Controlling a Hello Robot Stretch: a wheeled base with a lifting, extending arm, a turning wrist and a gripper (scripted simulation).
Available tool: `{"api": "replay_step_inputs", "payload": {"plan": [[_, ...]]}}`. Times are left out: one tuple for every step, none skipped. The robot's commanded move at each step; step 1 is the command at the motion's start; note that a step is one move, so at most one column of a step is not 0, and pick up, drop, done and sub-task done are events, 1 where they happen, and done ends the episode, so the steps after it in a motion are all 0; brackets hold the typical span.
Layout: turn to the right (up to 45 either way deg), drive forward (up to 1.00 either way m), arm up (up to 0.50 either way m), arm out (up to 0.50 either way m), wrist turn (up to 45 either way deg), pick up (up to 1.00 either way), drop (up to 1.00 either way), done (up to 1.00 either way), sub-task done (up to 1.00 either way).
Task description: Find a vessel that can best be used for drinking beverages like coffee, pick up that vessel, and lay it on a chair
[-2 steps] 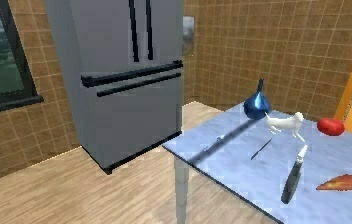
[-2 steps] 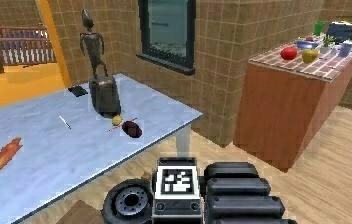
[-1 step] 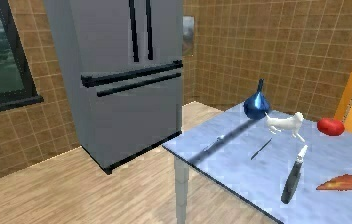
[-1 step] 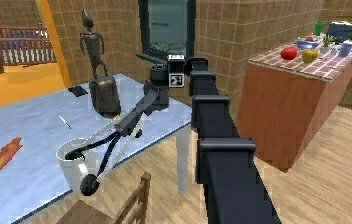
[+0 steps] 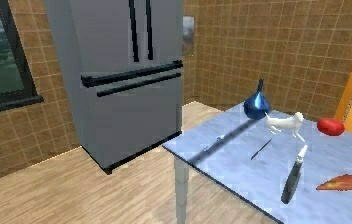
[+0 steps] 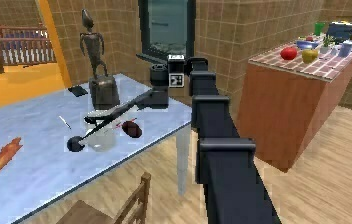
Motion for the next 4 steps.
{"api": "replay_step_inputs", "payload": {"plan": [[0.0, 0.00, -0.32, 0.00, 0.0, 0.00, 0.00, 0.00, 0.00], [0.0, 0.00, -0.50, 0.00, 0.0, 0.00, 0.00, 0.00, 0.00], [0.0, 0.00, 0.00, 0.00, 0.0, 0.00, 1.00, 0.00, 0.00], [0.0, 0.00, 0.00, -0.10, 0.0, 0.00, 0.00, 0.00, 0.00]]}}
